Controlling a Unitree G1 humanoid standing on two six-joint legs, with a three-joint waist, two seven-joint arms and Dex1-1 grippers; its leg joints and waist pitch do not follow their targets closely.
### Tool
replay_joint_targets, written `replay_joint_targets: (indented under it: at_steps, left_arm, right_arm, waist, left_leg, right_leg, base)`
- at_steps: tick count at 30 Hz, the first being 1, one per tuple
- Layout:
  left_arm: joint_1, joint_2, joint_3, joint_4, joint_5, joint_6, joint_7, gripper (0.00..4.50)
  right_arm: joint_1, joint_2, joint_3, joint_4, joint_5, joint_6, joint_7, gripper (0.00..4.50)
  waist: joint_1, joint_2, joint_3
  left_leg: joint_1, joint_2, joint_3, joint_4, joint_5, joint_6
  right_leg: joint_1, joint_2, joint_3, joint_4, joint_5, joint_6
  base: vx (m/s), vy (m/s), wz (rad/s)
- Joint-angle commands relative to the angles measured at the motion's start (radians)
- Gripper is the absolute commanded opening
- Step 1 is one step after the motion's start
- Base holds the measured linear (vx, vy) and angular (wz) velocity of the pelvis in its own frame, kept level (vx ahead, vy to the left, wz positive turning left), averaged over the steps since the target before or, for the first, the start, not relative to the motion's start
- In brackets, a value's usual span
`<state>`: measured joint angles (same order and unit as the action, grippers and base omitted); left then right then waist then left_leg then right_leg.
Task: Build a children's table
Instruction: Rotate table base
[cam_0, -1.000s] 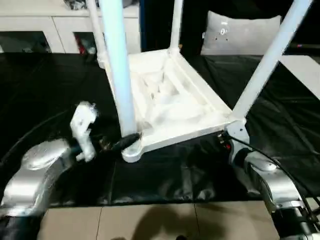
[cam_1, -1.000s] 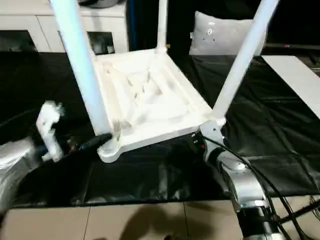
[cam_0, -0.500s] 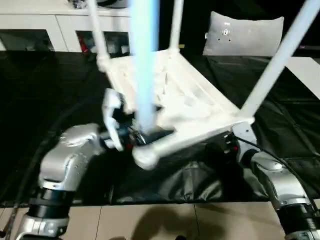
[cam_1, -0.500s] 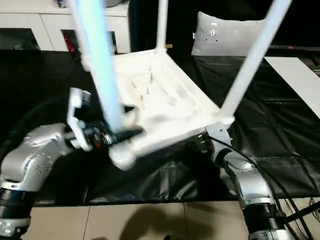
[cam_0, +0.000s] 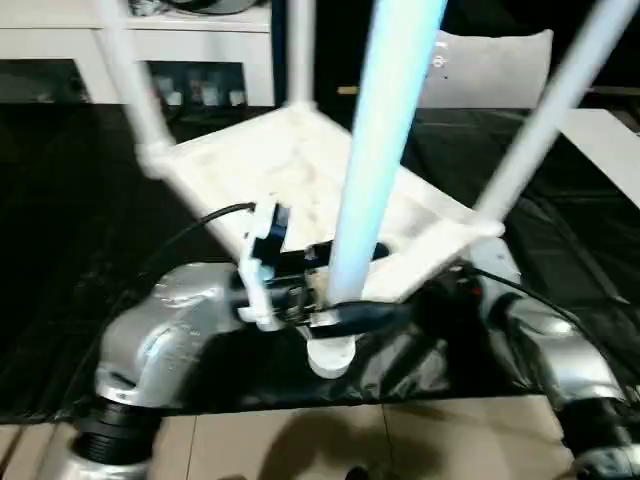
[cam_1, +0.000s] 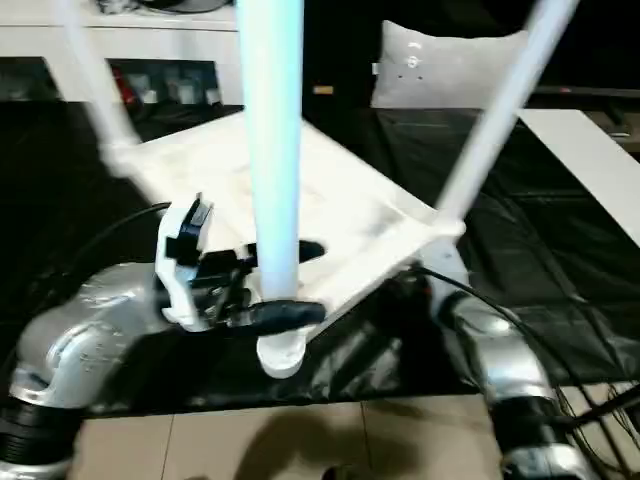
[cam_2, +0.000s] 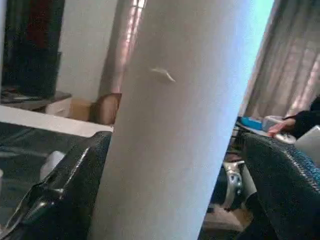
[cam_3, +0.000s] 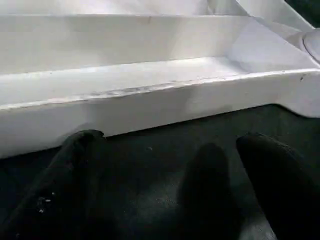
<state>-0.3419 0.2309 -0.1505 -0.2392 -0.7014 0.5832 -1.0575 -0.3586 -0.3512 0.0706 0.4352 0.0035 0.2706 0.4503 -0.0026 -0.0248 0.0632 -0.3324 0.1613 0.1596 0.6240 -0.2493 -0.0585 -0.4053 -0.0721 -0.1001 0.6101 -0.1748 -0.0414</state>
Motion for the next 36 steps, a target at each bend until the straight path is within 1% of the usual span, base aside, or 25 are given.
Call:
replay_joint_targets:
  at_steps: [1,3,6,10,11,12,13,14,15,16,17,18,20,21,22,23,25,26,27,29,31,32,33,34,36]
  left_arm:
    - [-0.012,-0.026,-0.065,-0.013,0.022,-0.01,0.005,4.41]
    - [-0.026,-0.048,-0.073,0.013,0.055,-0.044,0.025,4.41]
    - [-0.047,-0.081,-0.067,0.041,0.068,-0.064,0.055,4.41]
    - [-0.072,-0.113,-0.079,0.07,0.093,-0.094,0.082,4.41]
    - [-0.081,-0.131,-0.086,0.083,0.11,-0.113,0.094,4.41]
    - [-0.081,-0.131,-0.086,0.083,0.11,-0.113,0.094,4.41]
    - [-0.084,-0.14,-0.089,0.09,0.12,-0.124,0.099,4.41]
    - [-0.097,-0.161,-0.094,0.12,0.159,-0.156,0.132,4.41]
    - [-0.108,-0.175,-0.093,0.147,0.183,-0.18,0.153,4.41]
    - [-0.113,-0.18,-0.091,0.16,0.191,-0.192,0.159,4.41]
    - [-0.117,-0.186,-0.088,0.169,0.196,-0.203,0.163,4.41]
    - [-0.12,-0.189,-0.087,0.174,0.199,-0.207,0.165,4.41]
    - [-0.125,-0.196,-0.088,0.181,0.202,-0.214,0.169,4.41]
    - [-0.126,-0.198,-0.089,0.183,0.202,-0.215,0.17,4.41]
    - [-0.129,-0.21,-0.093,0.192,0.207,-0.224,0.172,4.41]
    - [-0.13,-0.213,-0.095,0.195,0.209,-0.228,0.173,4.41]
    - [-0.13,-0.22,-0.099,0.202,0.217,-0.239,0.174,4.41]
    - [-0.132,-0.222,-0.112,0.219,0.248,-0.272,0.18,4.41]
    - [-0.133,-0.216,-0.122,0.233,0.276,-0.299,0.185,4.41]
    - [-0.133,-0.183,-0.124,0.245,0.296,-0.31,0.165,4.41]
    - [-0.132,-0.112,-0.122,0.257,0.323,-0.314,0.12,4.41]
    - [-0.131,-0.108,-0.122,0.258,0.324,-0.314,0.117,4.41]
    - [-0.128,-0.073,-0.118,0.261,0.329,-0.313,0.09,4.41]
    - [-0.123,-0.031,-0.112,0.263,0.327,-0.307,0.053,4.41]
    - [-0.117,0.002,-0.108,0.264,0.323,-0.301,0.021,4.41]
  right_arm:
    - [-0.063,0.044,0.055,0.006,0.001,-0.055,0.041,4.5]
    - [-0.088,0.07,0.069,0.031,-0.003,-0.071,0.052,4.5]
    - [-0.111,0.096,0.088,0.062,-0.015,-0.097,0.059,4.5]
    - [-0.131,0.129,0.109,0.1,-0.026,-0.123,0.066,4.5]
    - [-0.136,0.139,0.112,0.116,-0.03,-0.134,0.072,4.5]
    - [-0.136,0.139,0.112,0.116,-0.03,-0.134,0.072,4.5]
    - [-0.138,0.143,0.111,0.124,-0.032,-0.138,0.074,4.5]
    - [-0.142,0.146,0.108,0.142,-0.043,-0.15,0.06,4.5]
    - [-0.142,0.143,0.097,0.15,-0.037,-0.152,0.058,4.5]
    - [-0.14,0.139,0.091,0.149,-0.031,-0.153,0.061,4.5]
    - [-0.137,0.134,0.085,0.148,-0.025,-0.154,0.064,4.5]
    - [-0.134,0.131,0.082,0.148,-0.023,-0.155,0.063,4.5]
    - [-0.126,0.124,0.078,0.149,-0.023,-0.161,0.065,4.5]
    - [-0.124,0.123,0.077,0.149,-0.023,-0.163,0.066,4.5]
    - [-0.121,0.121,0.071,0.159,-0.027,-0.174,0.068,4.5]
    - [-0.12,0.121,0.069,0.162,-0.028,-0.176,0.067,4.5]
    - [-0.119,0.12,0.063,0.167,-0.028,-0.181,0.065,4.5]
    - [-0.114,0.113,0.053,0.169,-0.026,-0.186,0.061,4.5]
    - [-0.11,0.105,0.046,0.168,-0.024,-0.186,0.057,4.5]
    - [-0.099,0.088,0.032,0.155,-0.015,-0.181,0.061,4.5]
    - [-0.08,0.063,0.005,0.134,0.003,-0.179,0.074,4.5]
    - [-0.079,0.061,0.003,0.133,0.004,-0.18,0.074,4.5]
    - [-0.069,0.047,-0.008,0.122,0.012,-0.181,0.083,4.5]
    - [-0.057,0.032,-0.022,0.107,0.024,-0.187,0.098,4.5]
    - [-0.045,0.021,-0.033,0.093,0.037,-0.194,0.112,4.5]
  waist:
    - [0.008,-0.009,-0.063]
    - [0.003,-0.008,-0.064]
    - [-0.005,-0.009,-0.065]
    - [-0.003,-0.008,-0.066]
    - [-0.004,-0.01,-0.067]
    - [-0.001,-0.009,-0.066]
    - [0.0,-0.008,-0.066]
    - [0.001,-0.005,-0.068]
    - [0.002,-0.007,-0.068]
    - [0.003,-0.002,-0.067]
    - [0.006,-0.007,-0.068]
    - [0.007,-0.003,-0.067]
    - [0.007,-0.004,-0.068]
    - [0.008,-0.004,-0.067]
    - [0.009,0.001,-0.068]
    - [0.011,-0.003,-0.067]
    - [0.014,-0.003,-0.066]
    - [0.016,-0.003,-0.065]
    - [0.017,-0.003,-0.066]
    - [0.017,-0.002,-0.067]
    - [0.019,0.002,-0.068]
    - [0.018,0.0,-0.068]
    - [0.018,0.0,-0.068]
    - [0.02,0.006,-0.068]
    - [0.02,0.005,-0.069]
  left_leg:
    - [-0.025,0.055,-0.013,-0.073,-0.055,0.075]
    - [-0.027,0.056,-0.014,-0.073,-0.049,0.075]
    - [-0.028,0.055,-0.014,-0.072,-0.051,0.074]
    - [-0.026,0.059,-0.013,-0.072,-0.035,0.08]
    - [-0.025,0.059,-0.013,-0.071,-0.034,0.08]
    - [-0.024,0.059,-0.011,-0.07,-0.036,0.081]
    - [-0.026,0.061,-0.012,-0.071,-0.028,0.082]
    - [-0.025,0.062,-0.013,-0.07,-0.023,0.083]
    - [-0.022,0.062,-0.012,-0.07,-0.024,0.086]
    - [-0.022,0.061,-0.012,-0.071,-0.026,0.087]
    - [-0.022,0.061,-0.012,-0.071,-0.031,0.087]
    - [-0.022,0.061,-0.012,-0.071,-0.035,0.086]
    - [-0.023,0.062,-0.012,-0.071,-0.036,0.084]
    - [-0.023,0.062,-0.011,-0.071,-0.041,0.082]
    - [-0.022,0.063,-0.011,-0.071,-0.044,0.08]
    - [-0.021,0.061,-0.009,-0.07,-0.054,0.077]
    - [-0.021,0.061,-0.01,-0.072,-0.059,0.076]
    - [-0.019,0.061,-0.01,-0.072,-0.068,0.075]
    - [-0.019,0.062,-0.011,-0.073,-0.071,0.073]
    - [-0.018,0.062,-0.011,-0.073,-0.07,0.073]
    - [-0.019,0.062,-0.013,-0.074,-0.061,0.078]
    - [-0.017,0.064,-0.012,-0.074,-0.059,0.078]
    - [-0.017,0.064,-0.012,-0.074,-0.059,0.078]
    - [-0.016,0.063,-0.012,-0.074,-0.06,0.075]
    - [-0.018,0.062,-0.012,-0.074,-0.053,0.075]
  right_leg:
    - [0.07,-0.077,0.064,-0.082,-0.32,-0.168]
    - [0.07,-0.076,0.064,-0.08,-0.307,-0.173]
    - [0.072,-0.077,0.064,-0.08,-0.293,-0.179]
    - [0.071,-0.078,0.066,-0.076,-0.266,-0.19]
    - [0.071,-0.077,0.066,-0.074,-0.256,-0.195]
    - [0.071,-0.078,0.067,-0.076,-0.256,-0.196]
    - [0.073,-0.078,0.068,-0.074,-0.241,-0.198]
    - [0.073,-0.078,0.068,-0.072,-0.229,-0.201]
    - [0.071,-0.076,0.068,-0.073,-0.219,-0.205]
    - [0.071,-0.076,0.068,-0.073,-0.218,-0.208]
    - [0.074,-0.077,0.068,-0.073,-0.216,-0.206]
    - [0.074,-0.078,0.068,-0.073,-0.219,-0.207]
    - [0.075,-0.078,0.068,-0.073,-0.218,-0.208]
    - [0.074,-0.077,0.068,-0.075,-0.227,-0.207]
    - [0.073,-0.078,0.068,-0.075,-0.229,-0.207]
    - [0.073,-0.076,0.068,-0.079,-0.245,-0.203]
    - [0.073,-0.075,0.067,-0.081,-0.259,-0.196]
    - [0.071,-0.074,0.066,-0.085,-0.277,-0.187]
    - [0.071,-0.073,0.066,-0.084,-0.282,-0.18]
    - [0.071,-0.073,0.066,-0.083,-0.275,-0.174]
    - [0.072,-0.075,0.067,-0.078,-0.25,-0.178]
    - [0.071,-0.075,0.068,-0.076,-0.239,-0.183]
    - [0.071,-0.075,0.068,-0.076,-0.239,-0.183]
    - [0.071,-0.073,0.067,-0.077,-0.235,-0.187]
    - [0.073,-0.074,0.068,-0.073,-0.224,-0.191]
  base:
    - [0.0,0.0,0.0]
    - [0.0,0.0,0.0]
    - [0.0,0.0,0.0]
    - [0.0,0.0,0.0]
    - [0.0,0.0,0.0]
    - [0.0,0.0,0.0]
    - [0.0,0.0,0.0]
    - [0.0,0.0,0.0]
    - [0.0,0.0,0.0]
    - [0.0,0.0,0.0]
    - [0.0,0.0,0.0]
    - [0.0,0.0,0.0]
    - [0.0,0.0,0.0]
    - [0.0,0.0,0.0]
    - [0.0,0.0,0.0]
    - [0.0,0.0,0.0]
    - [0.0,0.0,0.0]
    - [0.0,0.0,0.0]
    - [0.0,0.0,0.0]
    - [0.0,0.0,0.0]
    - [0.0,0.0,0.0]
    - [0.0,0.0,0.0]
    - [0.0,0.0,0.0]
    - [0.0,0.0,0.0]
    - [0.0,0.0,0.0]
